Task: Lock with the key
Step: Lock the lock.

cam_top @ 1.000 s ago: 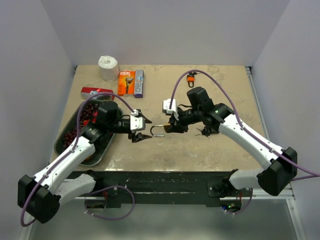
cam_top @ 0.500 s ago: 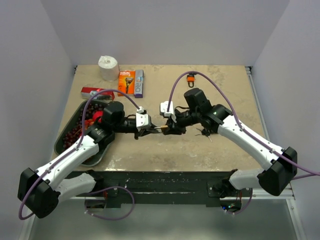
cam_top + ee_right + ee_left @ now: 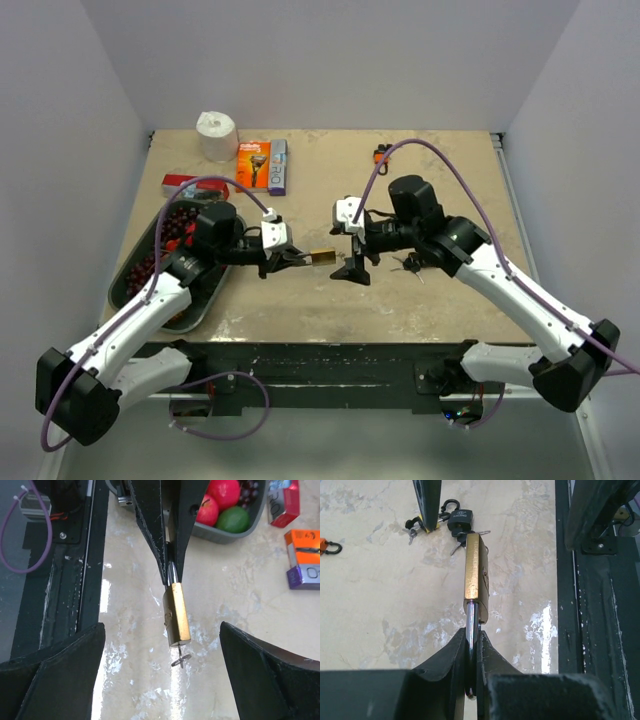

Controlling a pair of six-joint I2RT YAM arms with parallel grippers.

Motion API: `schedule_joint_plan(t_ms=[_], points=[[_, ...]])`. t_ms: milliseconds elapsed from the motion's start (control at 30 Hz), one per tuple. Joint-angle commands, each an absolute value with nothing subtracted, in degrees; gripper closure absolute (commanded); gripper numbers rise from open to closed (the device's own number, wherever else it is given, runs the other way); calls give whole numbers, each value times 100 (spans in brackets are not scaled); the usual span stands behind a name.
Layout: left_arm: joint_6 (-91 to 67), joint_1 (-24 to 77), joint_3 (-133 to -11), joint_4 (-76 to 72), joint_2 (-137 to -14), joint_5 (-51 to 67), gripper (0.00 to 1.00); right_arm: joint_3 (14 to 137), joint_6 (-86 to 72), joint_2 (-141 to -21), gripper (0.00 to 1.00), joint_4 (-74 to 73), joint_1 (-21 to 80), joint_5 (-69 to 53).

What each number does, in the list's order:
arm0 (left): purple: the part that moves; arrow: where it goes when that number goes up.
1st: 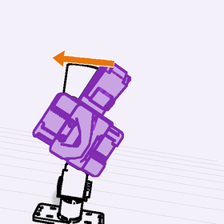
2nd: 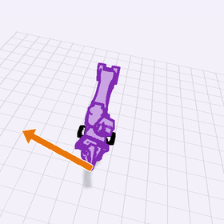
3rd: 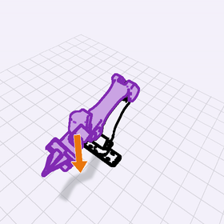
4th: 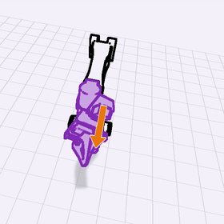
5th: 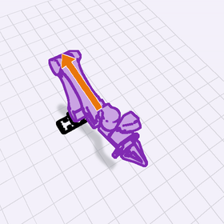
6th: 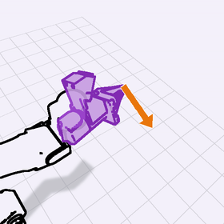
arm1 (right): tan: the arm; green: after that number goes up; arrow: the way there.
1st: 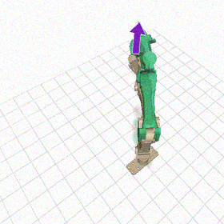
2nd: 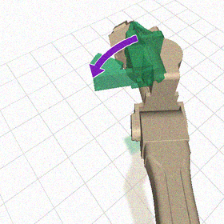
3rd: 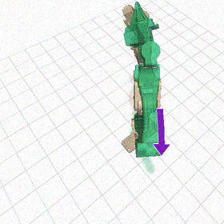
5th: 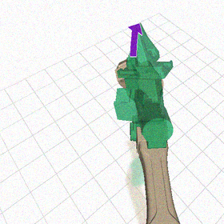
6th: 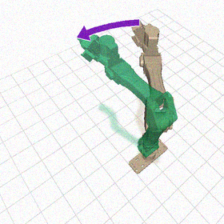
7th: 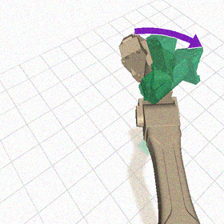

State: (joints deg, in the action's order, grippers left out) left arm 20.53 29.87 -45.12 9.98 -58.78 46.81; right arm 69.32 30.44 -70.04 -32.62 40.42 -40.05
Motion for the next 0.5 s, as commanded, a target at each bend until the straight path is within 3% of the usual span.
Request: schedule_joint_plan(t_ms=[0,267,467], points=[[1926,2953,-4746,528,-5371,5414,100,6681,2655,-6592,1,-2595,4034,-4034],[1802,2953,-5018,536,-5159,5590,100,6205,1996,-6091,1,-1706,4034,-4087],[1363,2953,-5107,221,-5247,5634,100,6188,2355,-6161,1,-1758,4052,-4587]])
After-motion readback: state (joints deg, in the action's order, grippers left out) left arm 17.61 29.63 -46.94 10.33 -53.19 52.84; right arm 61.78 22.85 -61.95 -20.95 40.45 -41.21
